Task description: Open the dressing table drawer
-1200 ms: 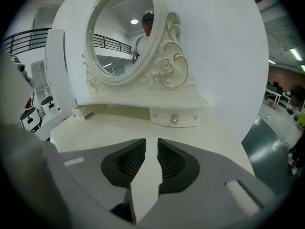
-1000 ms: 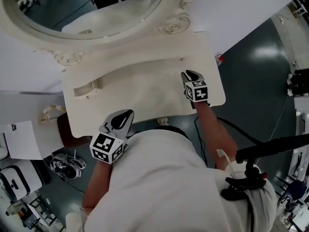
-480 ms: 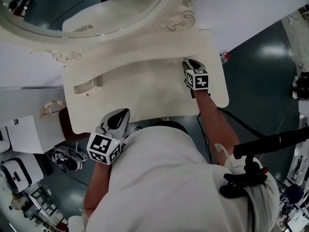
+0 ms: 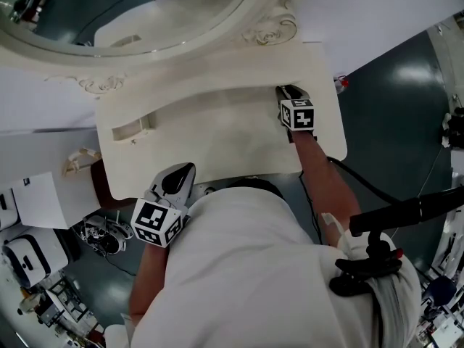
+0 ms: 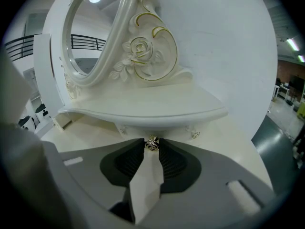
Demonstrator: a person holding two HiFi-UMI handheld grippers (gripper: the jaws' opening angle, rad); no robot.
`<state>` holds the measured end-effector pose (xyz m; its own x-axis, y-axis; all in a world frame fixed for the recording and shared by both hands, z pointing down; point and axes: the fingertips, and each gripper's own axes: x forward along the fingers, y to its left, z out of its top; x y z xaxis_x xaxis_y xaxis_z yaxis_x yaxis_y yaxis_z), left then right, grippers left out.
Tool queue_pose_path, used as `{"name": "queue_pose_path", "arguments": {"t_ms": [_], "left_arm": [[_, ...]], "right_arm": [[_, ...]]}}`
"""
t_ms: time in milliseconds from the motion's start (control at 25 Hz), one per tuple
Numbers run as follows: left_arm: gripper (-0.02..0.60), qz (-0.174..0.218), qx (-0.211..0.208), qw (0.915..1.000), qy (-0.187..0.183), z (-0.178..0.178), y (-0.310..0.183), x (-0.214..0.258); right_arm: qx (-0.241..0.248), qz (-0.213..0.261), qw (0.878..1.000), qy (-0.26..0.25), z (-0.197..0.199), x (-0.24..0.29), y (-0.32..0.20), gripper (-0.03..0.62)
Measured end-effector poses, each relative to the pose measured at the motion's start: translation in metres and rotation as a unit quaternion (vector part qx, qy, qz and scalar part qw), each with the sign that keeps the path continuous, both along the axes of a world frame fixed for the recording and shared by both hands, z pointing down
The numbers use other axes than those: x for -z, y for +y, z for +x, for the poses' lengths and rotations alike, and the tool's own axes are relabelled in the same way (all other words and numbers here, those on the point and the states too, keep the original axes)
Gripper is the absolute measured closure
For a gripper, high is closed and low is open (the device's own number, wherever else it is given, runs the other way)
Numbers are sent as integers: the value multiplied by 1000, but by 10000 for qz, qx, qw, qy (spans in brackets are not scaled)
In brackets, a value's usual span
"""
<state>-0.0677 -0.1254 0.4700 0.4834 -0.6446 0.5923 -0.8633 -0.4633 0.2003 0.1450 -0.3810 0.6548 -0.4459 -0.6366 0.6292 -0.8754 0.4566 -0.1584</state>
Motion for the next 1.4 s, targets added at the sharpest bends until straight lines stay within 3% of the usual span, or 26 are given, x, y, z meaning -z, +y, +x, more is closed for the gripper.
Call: {"name": "queue_pose_path", "arguments": {"t_ms": [1400], "left_arm": [[580, -15, -250, 9996, 117, 8, -6, 1]], "right_arm": [[44, -136, 9998, 147, 11, -5, 18, 499]]}}
